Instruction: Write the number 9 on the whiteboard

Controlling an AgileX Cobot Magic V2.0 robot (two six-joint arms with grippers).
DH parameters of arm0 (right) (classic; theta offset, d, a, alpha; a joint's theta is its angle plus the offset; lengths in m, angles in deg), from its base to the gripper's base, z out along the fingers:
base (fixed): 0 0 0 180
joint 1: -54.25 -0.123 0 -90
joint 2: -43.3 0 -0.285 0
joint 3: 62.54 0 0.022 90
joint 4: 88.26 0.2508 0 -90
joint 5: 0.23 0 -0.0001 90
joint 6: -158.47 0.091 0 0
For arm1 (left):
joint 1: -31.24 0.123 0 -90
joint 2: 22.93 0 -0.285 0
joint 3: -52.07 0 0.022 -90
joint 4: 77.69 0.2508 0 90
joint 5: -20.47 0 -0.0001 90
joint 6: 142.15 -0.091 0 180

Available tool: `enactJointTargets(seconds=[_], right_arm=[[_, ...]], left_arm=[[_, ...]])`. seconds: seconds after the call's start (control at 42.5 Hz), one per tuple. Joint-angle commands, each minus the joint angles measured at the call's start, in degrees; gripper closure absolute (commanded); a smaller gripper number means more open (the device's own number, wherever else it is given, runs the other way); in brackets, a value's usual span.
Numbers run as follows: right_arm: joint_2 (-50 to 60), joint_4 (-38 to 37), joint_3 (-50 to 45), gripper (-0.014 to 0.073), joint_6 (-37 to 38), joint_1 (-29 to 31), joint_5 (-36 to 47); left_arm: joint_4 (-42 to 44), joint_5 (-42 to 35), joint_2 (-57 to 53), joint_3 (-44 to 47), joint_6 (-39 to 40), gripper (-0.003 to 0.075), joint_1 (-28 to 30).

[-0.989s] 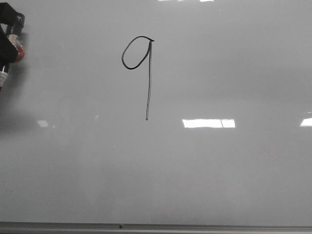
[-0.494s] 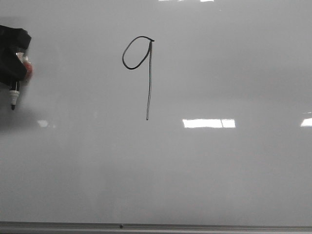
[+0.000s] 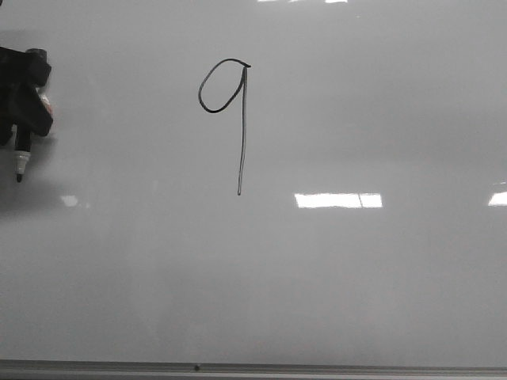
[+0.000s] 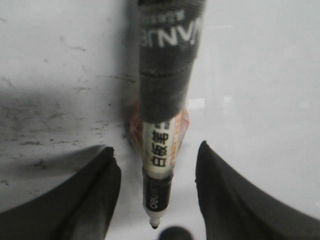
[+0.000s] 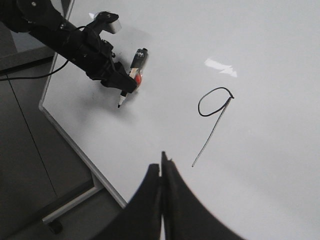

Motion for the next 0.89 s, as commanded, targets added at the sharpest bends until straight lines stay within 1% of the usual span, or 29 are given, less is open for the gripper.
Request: enactJointTargets(seconds=[0.0,0.047,0.188,0.33,0.4,0.494,0.612,0.73,0.871], right_arm=[[0.1,2.12,1.36,0.0664,-0.09,0.39,2.63],[0.1,2.12,1.36,0.0664,-0.09,0.39,2.76],[0.1,2.19,1.36,0.0664,-0.09,0.39,3.65],[0.1,2.94,1.09,0.0662,2.66,0.39,9.0],[0.46,2.94,0.31,0.0662,2.85,0.39,12.75],[2.4,2.94,-1.99,0.0662,2.85,0.39,16.33],[9.06,2.94,-6.52,0.0662,2.85,0.39,20.08],[19.67,2.94,-12.71,0.0662,2.85,0.39,22.96],[28.41,2.94,-18.11,0.0662,2.85,0.39,26.34]], left_arm=[[0.58,-2.15,-4.9,-1.53,0.17,0.0356,-0.34],[0.81,-2.15,-7.08,-1.28,-0.04,0.0359,-0.34],[0.93,-4.8,-15.78,1.22,-0.04,0.0413,-0.34],[0.93,-12.07,-26.6,7.03,-0.04,0.049,-2.53],[0.93,-16.04,-31.71,10.55,-0.04,0.0537,-4.37],[0.93,-20.03,-37.75,15.47,-0.04,0.0624,-7.01],[0.93,-22.79,-43.81,21.19,-0.04,0.0741,-10.19],[0.93,-26.25,-50.25,27.18,-0.04,0.0739,-13.4],[0.93,-28.36,-56.03,32.03,-0.04,0.0739,-15.26]])
